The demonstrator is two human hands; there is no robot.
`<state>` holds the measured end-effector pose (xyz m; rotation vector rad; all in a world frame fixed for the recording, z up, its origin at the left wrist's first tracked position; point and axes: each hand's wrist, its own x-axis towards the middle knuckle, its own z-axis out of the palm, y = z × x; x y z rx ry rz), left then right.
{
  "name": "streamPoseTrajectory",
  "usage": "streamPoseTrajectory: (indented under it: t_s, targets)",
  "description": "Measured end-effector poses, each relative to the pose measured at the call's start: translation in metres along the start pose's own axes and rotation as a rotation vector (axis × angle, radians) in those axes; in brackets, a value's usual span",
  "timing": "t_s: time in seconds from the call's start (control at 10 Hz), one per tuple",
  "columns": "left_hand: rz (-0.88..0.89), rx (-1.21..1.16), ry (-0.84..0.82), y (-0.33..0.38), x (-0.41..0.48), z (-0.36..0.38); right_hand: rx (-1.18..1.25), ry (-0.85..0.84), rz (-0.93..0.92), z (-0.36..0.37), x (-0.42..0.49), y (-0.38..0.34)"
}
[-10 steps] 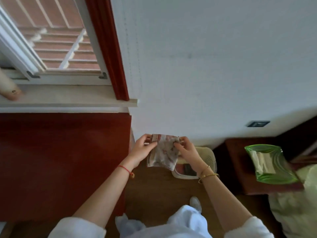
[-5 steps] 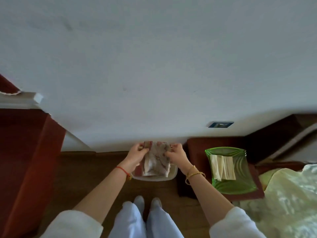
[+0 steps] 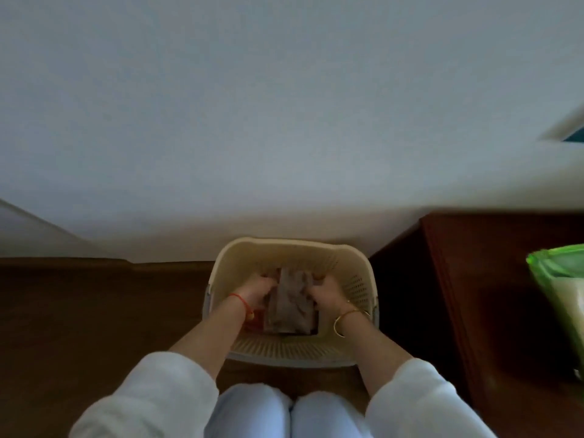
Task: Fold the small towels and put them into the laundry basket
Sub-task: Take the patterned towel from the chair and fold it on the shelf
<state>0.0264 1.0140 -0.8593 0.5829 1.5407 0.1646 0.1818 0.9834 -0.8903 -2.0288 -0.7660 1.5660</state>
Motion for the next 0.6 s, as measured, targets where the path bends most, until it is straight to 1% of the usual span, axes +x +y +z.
streamPoseTrajectory:
  t_s: [0.1, 0.2, 0.3, 0.4, 0.5, 0.6]
  targets:
    - [-0.079, 0.015, -0.035, -0.034, 0.081, 0.005, -0.146, 0.005, 0.010, 0.025, 0.068, 0.053]
    - [-0.075, 0.086, -0.017, -0.057, 0.136, 0.006, -0.270, -0.054, 0.049, 0.041, 0.116, 0.093]
    - [-0.075, 0.173, -0.012, -0.068, 0.170, 0.005, -0.259, -0.074, 0.133, 0.047, 0.139, 0.111]
    - [-0.116, 0.210, -0.013, -0.073, 0.187, 0.005, -0.281, -0.123, 0.180, 0.050, 0.151, 0.121]
    - [-0.108, 0.154, -0.001, -0.075, 0.193, 0.002, -0.260, -0.176, 0.223, 0.050, 0.154, 0.124]
    - [-0.135, 0.062, 0.009, -0.071, 0.176, -0.002, -0.312, -0.143, 0.223, 0.049, 0.139, 0.119]
